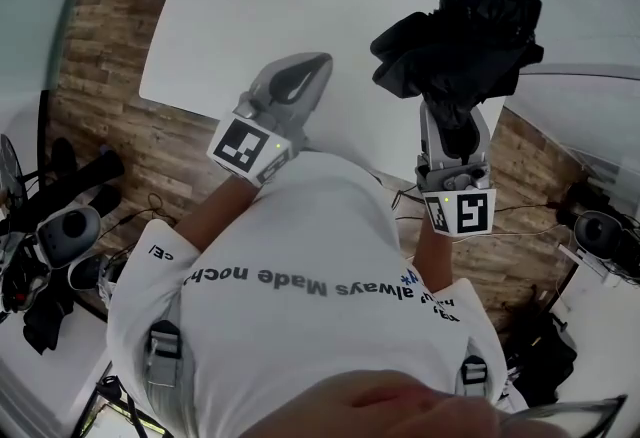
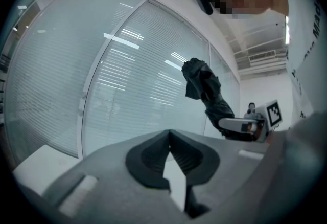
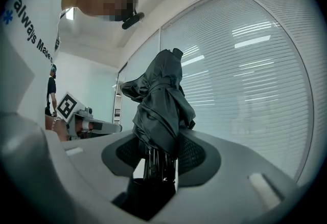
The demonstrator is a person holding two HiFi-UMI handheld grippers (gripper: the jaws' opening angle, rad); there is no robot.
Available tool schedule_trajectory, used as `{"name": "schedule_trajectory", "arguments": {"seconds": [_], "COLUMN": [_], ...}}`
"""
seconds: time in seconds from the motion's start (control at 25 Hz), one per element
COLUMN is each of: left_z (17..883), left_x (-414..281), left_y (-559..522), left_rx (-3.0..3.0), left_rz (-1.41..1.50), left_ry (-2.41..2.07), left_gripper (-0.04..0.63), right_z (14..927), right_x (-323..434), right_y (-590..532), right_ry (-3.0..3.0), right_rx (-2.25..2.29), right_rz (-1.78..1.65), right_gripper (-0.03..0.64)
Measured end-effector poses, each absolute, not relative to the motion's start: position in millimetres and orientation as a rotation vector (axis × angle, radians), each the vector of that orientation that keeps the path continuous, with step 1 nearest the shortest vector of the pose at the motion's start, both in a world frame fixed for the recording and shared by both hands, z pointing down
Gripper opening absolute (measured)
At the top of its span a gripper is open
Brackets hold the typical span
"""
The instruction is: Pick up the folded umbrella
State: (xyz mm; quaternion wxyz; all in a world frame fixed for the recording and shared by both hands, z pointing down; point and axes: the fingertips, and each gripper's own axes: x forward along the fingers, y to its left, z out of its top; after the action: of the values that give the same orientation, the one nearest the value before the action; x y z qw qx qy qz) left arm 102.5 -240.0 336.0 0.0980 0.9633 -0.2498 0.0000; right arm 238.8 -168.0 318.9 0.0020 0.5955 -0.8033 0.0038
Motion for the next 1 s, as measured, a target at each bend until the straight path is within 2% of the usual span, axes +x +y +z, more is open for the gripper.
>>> {"name": "schedule_trajectory", "arguments": {"seconds": [0.84,1.0], "left_z": [336,339], "left_x": [109,94], "left_y": [-245,-252], "left_rx": [2.862,2.859], "left_rz": [0.006,0.008], "left_ry": [-0.729,-0.732], "left_gripper": [0.002,0.002], "right_z": [316,318], "right_x": [240,226], "right_y": [-166,-173], "right_ry": [-2.514,-2.516], "right_rx": [1.863,1.862], "right_rz": [-0.034,-0.031], "right_gripper": [0.173,0.173]}}
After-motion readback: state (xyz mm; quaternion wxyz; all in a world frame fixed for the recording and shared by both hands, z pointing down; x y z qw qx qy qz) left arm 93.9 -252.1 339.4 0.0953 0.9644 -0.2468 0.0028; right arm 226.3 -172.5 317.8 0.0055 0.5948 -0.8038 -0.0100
